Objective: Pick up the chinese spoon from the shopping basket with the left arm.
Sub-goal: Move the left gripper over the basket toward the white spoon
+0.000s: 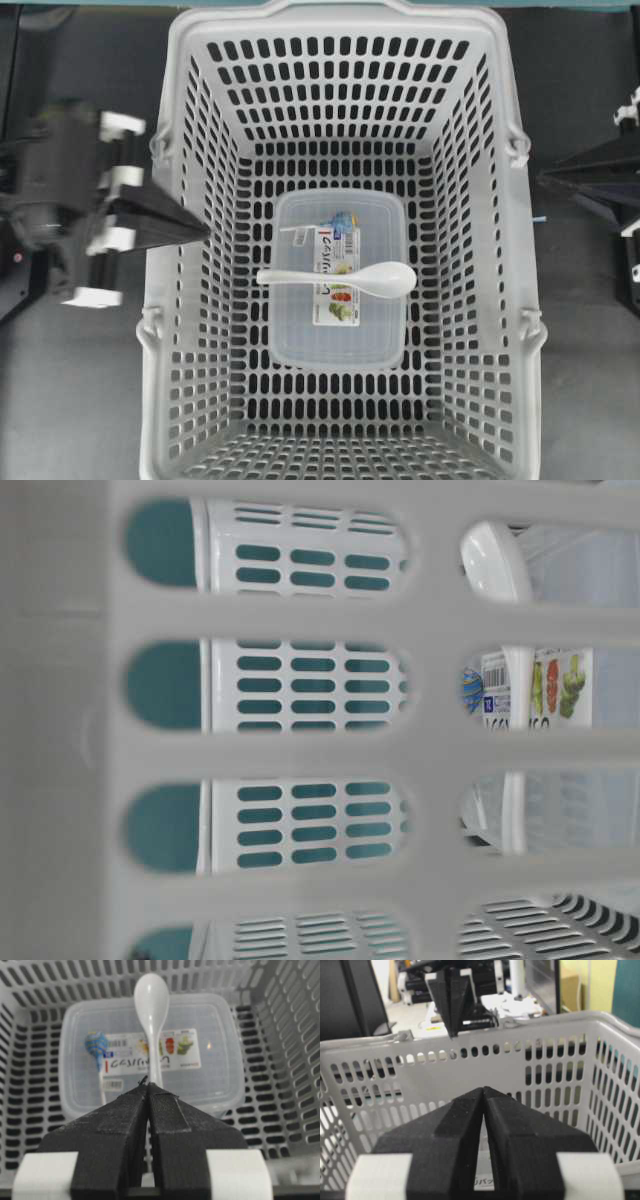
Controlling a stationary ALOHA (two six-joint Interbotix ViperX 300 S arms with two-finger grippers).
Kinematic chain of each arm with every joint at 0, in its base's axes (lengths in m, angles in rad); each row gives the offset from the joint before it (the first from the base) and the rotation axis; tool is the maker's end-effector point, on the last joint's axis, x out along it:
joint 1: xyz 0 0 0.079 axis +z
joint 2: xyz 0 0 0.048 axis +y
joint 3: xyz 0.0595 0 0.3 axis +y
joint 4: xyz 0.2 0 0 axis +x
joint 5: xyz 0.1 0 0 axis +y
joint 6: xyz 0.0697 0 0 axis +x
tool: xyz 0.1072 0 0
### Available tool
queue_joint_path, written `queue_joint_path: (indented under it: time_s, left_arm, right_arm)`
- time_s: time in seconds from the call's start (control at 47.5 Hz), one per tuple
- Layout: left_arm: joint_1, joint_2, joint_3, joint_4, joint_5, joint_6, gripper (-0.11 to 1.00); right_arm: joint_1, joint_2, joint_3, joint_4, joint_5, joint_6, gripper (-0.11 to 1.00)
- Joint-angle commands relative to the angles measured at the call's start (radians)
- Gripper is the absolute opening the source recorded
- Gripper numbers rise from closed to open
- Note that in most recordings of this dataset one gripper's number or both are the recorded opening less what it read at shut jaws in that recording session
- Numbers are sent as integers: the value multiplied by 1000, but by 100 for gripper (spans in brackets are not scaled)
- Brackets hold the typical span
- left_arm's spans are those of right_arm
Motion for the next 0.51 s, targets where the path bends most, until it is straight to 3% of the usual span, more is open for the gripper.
queue_joint_path:
  time_s: [0.0, 0.105, 0.295, 0.358, 0.484]
  left_arm:
    - [-8, 95, -103, 5, 67, 0, 0]
    - [-5, 183, -163, 5, 127, -2, 0]
    - [-8, 305, -244, 3, 163, -5, 0]
    - [-8, 342, -268, 5, 161, -3, 0]
    - [-6, 394, -296, 5, 164, -8, 0]
  right_arm:
    - [-3, 8, -12, 3, -3, 12, 5]
    - [-2, 5, -12, 5, -3, 18, 23]
    - [-2, 6, -12, 0, 8, 0, 70]
    - [-2, 6, -12, 0, 28, -11, 75]
    - [-2, 5, -12, 0, 44, -17, 74]
